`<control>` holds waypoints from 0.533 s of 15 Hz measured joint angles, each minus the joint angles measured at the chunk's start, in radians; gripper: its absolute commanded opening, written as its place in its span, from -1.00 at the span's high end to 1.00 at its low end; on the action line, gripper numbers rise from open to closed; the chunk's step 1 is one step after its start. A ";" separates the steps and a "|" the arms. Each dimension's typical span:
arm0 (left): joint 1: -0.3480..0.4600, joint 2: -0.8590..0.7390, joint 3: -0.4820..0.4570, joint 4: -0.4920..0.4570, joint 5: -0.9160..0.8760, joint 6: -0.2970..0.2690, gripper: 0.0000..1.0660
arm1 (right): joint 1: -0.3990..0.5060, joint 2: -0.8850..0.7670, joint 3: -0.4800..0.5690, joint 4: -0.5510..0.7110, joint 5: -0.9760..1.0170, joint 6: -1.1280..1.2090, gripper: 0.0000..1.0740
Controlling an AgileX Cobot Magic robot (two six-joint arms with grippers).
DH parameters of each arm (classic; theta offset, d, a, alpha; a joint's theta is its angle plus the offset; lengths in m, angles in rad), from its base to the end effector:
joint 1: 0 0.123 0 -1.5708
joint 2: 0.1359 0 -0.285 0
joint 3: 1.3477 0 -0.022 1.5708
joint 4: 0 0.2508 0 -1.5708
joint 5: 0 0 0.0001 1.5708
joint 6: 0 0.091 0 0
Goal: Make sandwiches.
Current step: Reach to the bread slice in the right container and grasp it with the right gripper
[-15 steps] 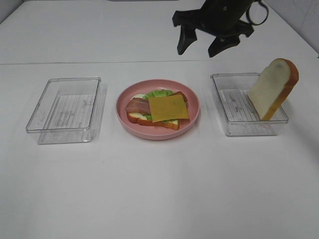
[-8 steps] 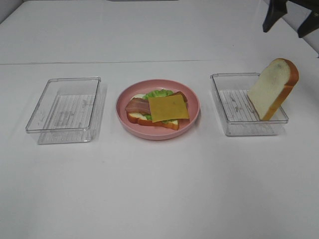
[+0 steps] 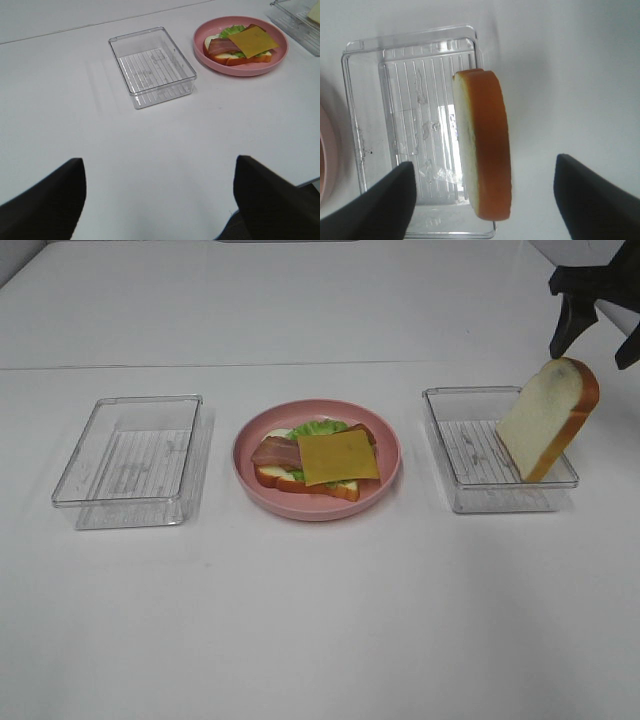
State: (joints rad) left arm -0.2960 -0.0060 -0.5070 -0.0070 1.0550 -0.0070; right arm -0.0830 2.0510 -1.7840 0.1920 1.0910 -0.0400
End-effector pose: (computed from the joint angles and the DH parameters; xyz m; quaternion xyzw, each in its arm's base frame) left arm -0.0062 0.0013 0.2797 0.1223 0.8395 -0.0834 0.5229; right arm 0.4422 -0.0213 0.2469 0.0522 0.9833 0.0814 0.1540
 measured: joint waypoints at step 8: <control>0.000 0.000 0.000 0.000 0.000 0.000 -0.45 | 0.000 0.095 0.000 0.007 -0.023 -0.012 0.97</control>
State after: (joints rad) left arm -0.2960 -0.0060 -0.5070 -0.0070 1.0550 -0.0070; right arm -0.0830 2.1460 -1.7840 0.1990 1.0680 -0.0520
